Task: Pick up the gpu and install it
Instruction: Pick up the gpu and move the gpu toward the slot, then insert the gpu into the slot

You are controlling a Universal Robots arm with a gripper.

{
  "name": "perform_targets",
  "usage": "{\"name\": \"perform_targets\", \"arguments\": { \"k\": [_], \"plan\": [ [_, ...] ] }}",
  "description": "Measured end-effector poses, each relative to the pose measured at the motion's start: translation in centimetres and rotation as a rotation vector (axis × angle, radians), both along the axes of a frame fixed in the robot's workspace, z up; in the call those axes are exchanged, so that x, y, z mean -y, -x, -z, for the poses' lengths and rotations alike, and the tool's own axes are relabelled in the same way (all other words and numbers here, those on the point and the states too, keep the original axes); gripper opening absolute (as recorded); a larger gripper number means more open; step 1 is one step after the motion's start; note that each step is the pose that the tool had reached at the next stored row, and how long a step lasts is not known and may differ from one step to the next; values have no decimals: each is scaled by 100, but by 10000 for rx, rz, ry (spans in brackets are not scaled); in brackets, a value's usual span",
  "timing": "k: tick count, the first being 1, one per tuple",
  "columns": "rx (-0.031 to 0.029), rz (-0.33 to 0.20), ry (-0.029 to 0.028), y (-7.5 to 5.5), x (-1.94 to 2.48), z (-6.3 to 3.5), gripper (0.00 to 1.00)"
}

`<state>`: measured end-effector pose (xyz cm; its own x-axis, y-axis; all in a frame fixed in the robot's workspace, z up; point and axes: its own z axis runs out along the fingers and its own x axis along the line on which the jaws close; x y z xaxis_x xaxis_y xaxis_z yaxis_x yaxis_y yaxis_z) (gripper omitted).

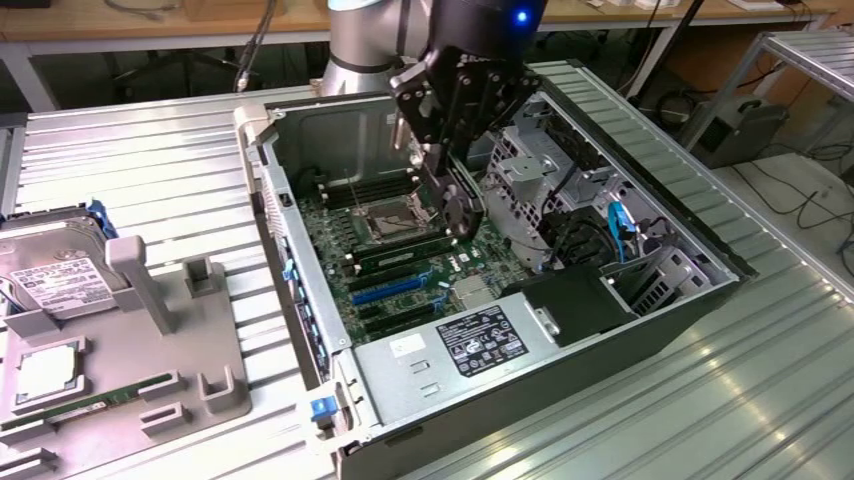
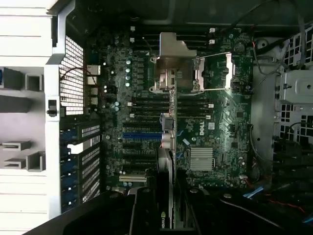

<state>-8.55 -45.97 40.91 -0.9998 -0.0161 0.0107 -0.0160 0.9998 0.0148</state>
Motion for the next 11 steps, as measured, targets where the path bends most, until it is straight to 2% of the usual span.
{"name": "perform_targets", "arguments": {
  "k": [1, 2, 11],
  "plan": [
    [0, -2, 1, -95, -10, 38, 26],
    [1, -1, -2, -135, -17, 62, 26],
    [0, -3, 0, -136, -17, 61, 26]
  ]
}}
